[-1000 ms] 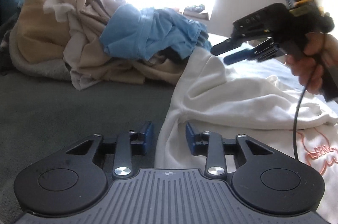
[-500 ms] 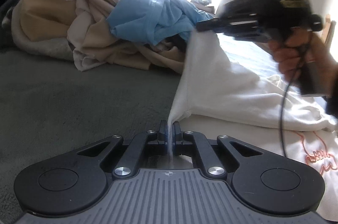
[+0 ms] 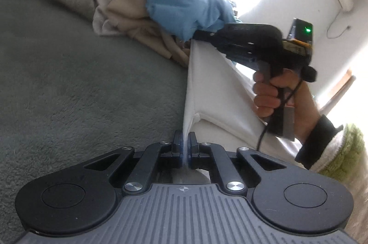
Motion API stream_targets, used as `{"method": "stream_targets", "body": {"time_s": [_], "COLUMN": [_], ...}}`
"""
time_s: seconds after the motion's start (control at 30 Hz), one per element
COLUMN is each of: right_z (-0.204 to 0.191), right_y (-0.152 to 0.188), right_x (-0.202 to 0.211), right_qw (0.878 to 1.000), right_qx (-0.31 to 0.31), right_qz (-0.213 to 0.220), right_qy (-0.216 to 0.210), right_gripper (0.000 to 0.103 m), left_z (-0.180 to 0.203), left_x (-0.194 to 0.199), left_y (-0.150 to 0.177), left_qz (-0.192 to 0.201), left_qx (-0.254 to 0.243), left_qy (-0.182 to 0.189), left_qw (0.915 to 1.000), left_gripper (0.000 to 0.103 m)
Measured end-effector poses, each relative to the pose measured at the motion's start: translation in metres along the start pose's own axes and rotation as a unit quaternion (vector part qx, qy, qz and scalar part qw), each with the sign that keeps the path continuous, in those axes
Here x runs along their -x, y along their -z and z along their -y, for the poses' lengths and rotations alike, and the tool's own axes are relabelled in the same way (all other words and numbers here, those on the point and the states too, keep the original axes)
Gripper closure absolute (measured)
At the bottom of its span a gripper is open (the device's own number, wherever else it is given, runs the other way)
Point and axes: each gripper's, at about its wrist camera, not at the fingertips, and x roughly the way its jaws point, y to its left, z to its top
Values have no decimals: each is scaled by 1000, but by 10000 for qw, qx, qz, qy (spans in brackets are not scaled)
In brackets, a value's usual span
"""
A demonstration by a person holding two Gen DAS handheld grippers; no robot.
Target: Fold clothes
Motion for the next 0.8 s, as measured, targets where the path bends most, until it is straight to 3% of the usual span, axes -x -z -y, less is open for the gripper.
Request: {"method": "stream_targets", "body": {"time_s": [0.13,0.2,0.23,0.4,0.5,0.57,0.67,0.8], "right_z": [-6,-13,-16,-24,-23,-20,-9,20], "right_y": [-10,-14,-17,-31,-32,-26,-2,39], "right_x": [20,34,43,102,164,214,293,369], "right_qw": [10000,9998,9993,9959,9906,9856,9735,9582], "right_qx": [13,144,234,290,320,355,298,135], "right_qz": [-25,73,147,609,1038,1277,1495,1323], "right_qy": [18,142,251,596,834,1052,1705,2534], "right_gripper": [81,57,55,54,54,54,54,60], "left_z": [1,-1,-2,-9,-12,-7,6,42], "left_x": [0,0,0,-2,8,22,41,27], "left_y": [1,0,-1,-4,-7,-9,-14,-30], "left_qz": [17,9,2,34,171,481,938,966], "left_qx": [-8,54,93,239,345,208,-70,-511], "left_qy": [-30,0,22,115,157,51,-50,198], "left_qw": [10000,10000,10000,9996,9991,9986,9956,9938], "left_gripper": [98,97,97,96,95,90,87,81]}}
